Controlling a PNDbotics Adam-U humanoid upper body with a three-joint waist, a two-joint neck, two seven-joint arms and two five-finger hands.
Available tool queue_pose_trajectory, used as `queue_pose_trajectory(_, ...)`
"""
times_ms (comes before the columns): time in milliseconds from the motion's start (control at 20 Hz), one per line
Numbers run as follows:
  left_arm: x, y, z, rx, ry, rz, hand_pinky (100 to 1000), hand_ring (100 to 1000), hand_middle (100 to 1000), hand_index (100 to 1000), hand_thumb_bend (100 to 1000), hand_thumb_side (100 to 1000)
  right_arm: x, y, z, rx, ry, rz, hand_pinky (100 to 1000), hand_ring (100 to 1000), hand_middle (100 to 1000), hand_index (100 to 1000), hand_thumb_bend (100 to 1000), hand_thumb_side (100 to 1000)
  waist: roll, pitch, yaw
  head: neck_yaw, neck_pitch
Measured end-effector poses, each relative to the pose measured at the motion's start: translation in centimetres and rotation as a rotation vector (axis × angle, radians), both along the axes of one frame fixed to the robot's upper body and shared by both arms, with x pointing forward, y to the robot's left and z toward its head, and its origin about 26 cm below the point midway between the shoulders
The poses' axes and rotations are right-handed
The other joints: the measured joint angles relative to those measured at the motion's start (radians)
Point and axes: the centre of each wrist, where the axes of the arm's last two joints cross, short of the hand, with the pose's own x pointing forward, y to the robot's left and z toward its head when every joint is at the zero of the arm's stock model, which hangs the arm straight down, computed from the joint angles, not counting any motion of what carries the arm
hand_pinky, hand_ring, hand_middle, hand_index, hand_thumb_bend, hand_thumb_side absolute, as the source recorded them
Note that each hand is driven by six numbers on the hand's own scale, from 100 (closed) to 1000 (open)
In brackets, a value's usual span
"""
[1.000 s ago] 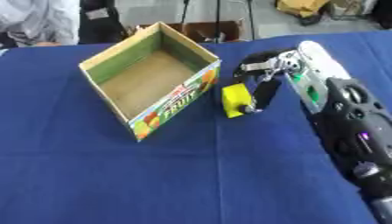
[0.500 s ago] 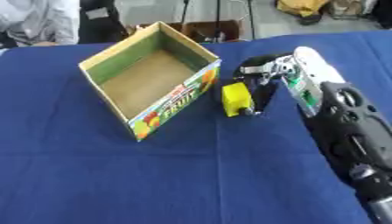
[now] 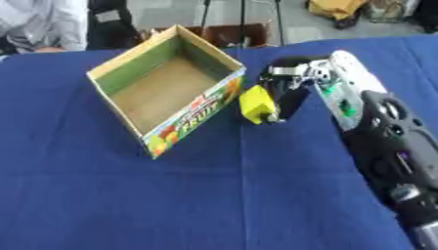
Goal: Pick up objects on the table and place them in the box.
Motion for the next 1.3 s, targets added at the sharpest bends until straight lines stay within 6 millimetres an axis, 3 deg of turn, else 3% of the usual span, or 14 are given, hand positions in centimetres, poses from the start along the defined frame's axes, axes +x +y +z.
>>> queue_pose_trajectory(700, 0.0, 0.0, 0.0, 0.000, 0.001, 0.000, 246, 464, 555, 881, 350, 957, -1.3, -0.4, 3.1, 0.099, -0.104, -0.024, 713, 689, 397, 401, 289, 225, -0.001, -0.002, -0.009, 0.002, -0.004)
queue_pose_trajectory(750, 0.0, 0.0, 0.0, 0.000, 0.001, 0.000, 246, 464, 555, 881, 350, 957, -1.3, -0.4, 3.3, 0.106, -0.111, -0.025, 713, 689, 396, 400, 229, 274, -0.001, -0.003, -0.010, 0.003, -0.004)
queue_pose_trajectory(800, 0.0, 0.0, 0.0, 0.000, 0.001, 0.000, 246, 464, 555, 881, 349, 956, -1.4, -0.3, 3.6, 0.110, -0.118, -0.025, 712, 688, 393, 396, 292, 228, -0.001, -0.005, -0.011, 0.003, -0.005)
queue_pose_trajectory(1300, 0.0, 0.0, 0.0, 0.001, 0.005, 0.000, 245, 465, 555, 881, 348, 955, -2.5, -0.1, 6.3, 0.151, -0.205, -0.025, 717, 686, 385, 391, 323, 261, -0.006, -0.013, -0.017, 0.003, -0.006)
